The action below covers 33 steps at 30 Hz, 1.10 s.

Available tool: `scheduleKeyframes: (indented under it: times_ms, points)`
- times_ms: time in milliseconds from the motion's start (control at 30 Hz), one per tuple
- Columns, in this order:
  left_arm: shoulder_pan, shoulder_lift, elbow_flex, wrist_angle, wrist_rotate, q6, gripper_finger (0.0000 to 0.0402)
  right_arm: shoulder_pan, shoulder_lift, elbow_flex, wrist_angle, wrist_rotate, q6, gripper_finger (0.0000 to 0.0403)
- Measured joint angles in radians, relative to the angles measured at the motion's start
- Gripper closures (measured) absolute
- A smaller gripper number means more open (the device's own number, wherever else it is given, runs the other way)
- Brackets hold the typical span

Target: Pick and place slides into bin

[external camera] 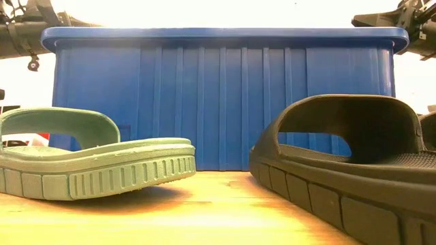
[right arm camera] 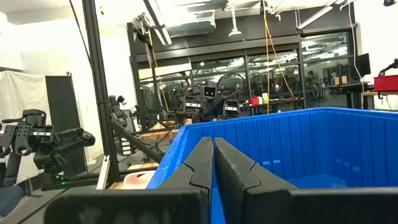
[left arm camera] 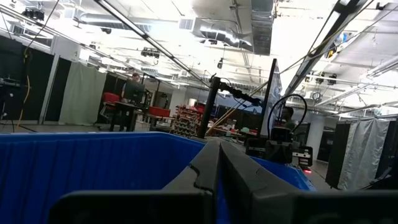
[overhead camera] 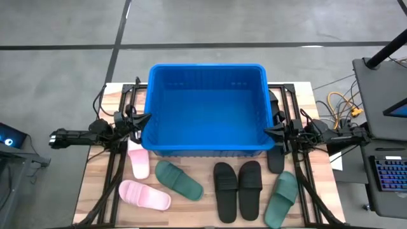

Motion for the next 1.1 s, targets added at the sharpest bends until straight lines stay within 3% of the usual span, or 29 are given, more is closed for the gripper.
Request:
scheduleKeyframes:
  times_ms: [1100]
  points:
    - [0.0, 0.0, 0.0, 0.0, 0.0, 0.0, 0.0402, 0.0, 0.0, 0.0, 0.052, 0.0, 0.009, 0.0394]
